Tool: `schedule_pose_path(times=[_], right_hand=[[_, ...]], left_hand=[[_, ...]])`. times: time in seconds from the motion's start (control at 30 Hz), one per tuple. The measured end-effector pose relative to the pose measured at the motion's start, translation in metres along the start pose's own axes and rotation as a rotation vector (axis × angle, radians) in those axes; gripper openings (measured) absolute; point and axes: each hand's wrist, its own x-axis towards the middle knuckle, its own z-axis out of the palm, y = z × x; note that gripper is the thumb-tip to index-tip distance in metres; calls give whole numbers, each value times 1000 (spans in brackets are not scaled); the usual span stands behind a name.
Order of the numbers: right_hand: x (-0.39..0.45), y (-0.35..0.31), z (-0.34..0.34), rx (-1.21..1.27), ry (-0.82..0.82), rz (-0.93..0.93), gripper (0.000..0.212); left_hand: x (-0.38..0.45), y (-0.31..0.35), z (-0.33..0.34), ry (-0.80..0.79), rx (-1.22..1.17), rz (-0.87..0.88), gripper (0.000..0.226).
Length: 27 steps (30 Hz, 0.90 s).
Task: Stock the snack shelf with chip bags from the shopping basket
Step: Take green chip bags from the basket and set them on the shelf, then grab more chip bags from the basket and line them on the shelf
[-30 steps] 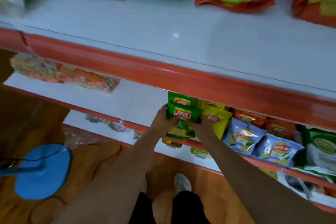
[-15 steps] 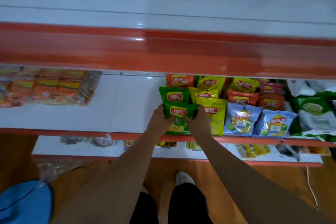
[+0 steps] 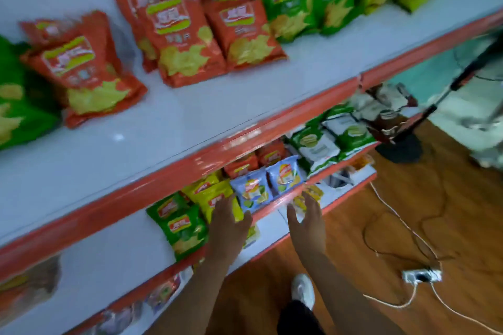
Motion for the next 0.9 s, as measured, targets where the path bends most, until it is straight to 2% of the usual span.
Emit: schedule_pose_path(times=[0.2, 0.37, 0.47, 0.7, 0.9], right_hand=[[34, 105, -190, 68, 315, 230, 50], [31, 208, -341, 184, 531, 368, 43], [11, 265, -413, 270, 664, 484, 46], [-57, 379, -531, 301, 1022, 765, 44], [-118, 462, -606, 443, 1358, 996, 44]], left_hand=[[-16, 178, 152, -466, -39, 241, 49], [-65, 328, 287, -706, -60, 471, 38], [-109, 395, 365, -887, -16, 574, 35], [-250, 497, 526, -1360, 149, 800, 30], [-368, 548, 644, -1646, 318, 1026, 40]])
